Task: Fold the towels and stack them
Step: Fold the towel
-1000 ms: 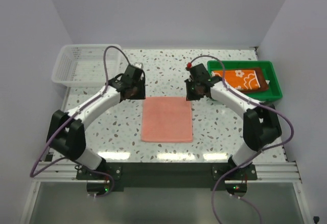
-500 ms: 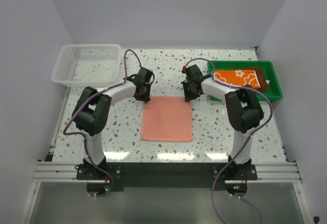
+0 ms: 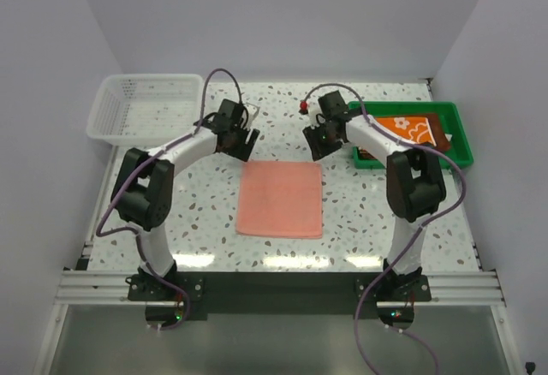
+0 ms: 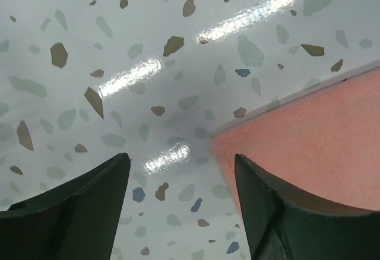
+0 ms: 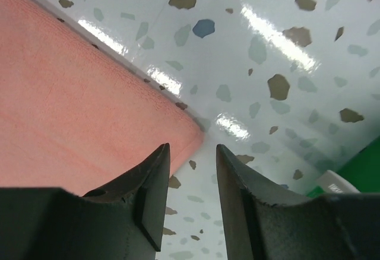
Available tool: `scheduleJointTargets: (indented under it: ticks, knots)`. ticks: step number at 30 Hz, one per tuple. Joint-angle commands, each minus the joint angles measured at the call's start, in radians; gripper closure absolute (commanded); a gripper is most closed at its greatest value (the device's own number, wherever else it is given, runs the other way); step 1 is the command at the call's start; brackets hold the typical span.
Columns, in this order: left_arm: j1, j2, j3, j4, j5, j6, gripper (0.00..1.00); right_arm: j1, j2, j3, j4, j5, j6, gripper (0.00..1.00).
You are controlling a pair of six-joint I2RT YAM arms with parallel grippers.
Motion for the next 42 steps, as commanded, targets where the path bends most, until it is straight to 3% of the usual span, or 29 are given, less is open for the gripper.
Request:
scheduleJointTargets:
  ticks: [1, 11, 25, 35, 42]
  knots:
    - [0.047, -0.007, 0.052, 0.024, 0.161, 0.230, 0.24, -0.027, 0.021, 0.097, -0.109, -0.111, -0.183, 0.59]
    - [0.069, 0.138, 0.179, -0.079, 0.431, 0.446, 0.31, -0.035, 0.199, 0.302, -0.312, -0.184, -0.380, 0.60]
    - [0.067, 0.235, 0.247, -0.167, 0.478, 0.525, 0.43, -0.025, 0.318, 0.362, -0.373, -0.224, -0.442, 0.66]
    - [0.067, 0.266, 0.248, -0.279, 0.499, 0.558, 0.48, -0.024, 0.350, 0.345, -0.393, -0.239, -0.458, 0.92]
    - [0.066, 0.274, 0.241, -0.318, 0.488, 0.559, 0.58, -0.024, 0.341, 0.335, -0.387, -0.230, -0.457, 1.00]
